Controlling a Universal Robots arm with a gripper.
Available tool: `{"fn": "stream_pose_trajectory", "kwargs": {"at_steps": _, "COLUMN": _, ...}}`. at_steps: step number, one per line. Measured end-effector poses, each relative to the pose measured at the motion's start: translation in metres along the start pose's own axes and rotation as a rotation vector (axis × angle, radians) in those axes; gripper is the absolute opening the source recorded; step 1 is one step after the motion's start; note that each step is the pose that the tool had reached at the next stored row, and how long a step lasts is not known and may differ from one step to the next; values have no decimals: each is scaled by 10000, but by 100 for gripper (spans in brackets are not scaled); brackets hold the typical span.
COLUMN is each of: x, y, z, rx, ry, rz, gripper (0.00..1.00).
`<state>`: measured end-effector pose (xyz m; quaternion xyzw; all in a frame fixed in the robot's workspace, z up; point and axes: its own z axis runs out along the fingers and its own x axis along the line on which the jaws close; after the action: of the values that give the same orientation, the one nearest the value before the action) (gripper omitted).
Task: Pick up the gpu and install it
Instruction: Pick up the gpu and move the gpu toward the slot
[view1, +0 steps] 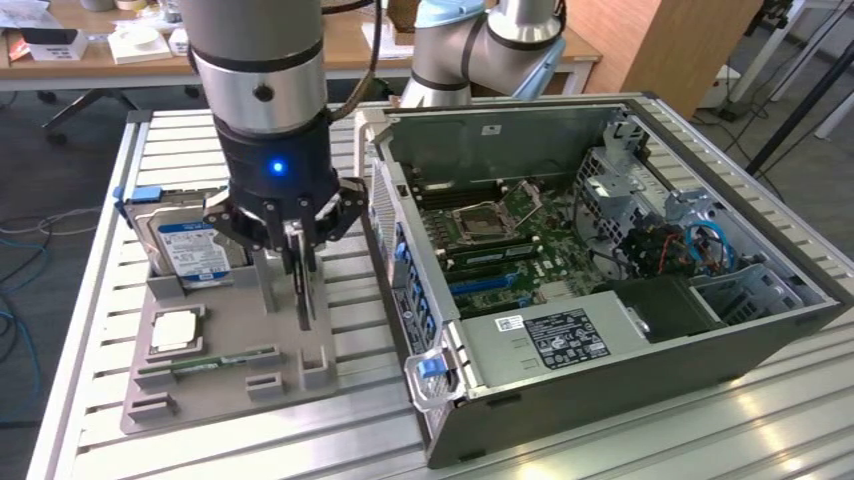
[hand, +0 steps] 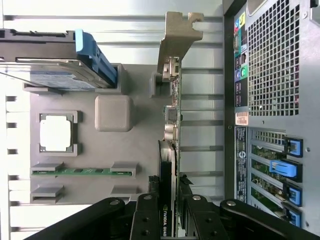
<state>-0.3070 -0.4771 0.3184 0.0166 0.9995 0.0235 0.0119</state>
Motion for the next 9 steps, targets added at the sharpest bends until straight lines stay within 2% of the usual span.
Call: {"fn": "stream_pose_trajectory", "kwargs": {"at_steps": 9, "x": -7, "y": 15, "z": -305, "rx": 0, "ry": 0, "rz": 0, "gripper": 26}}
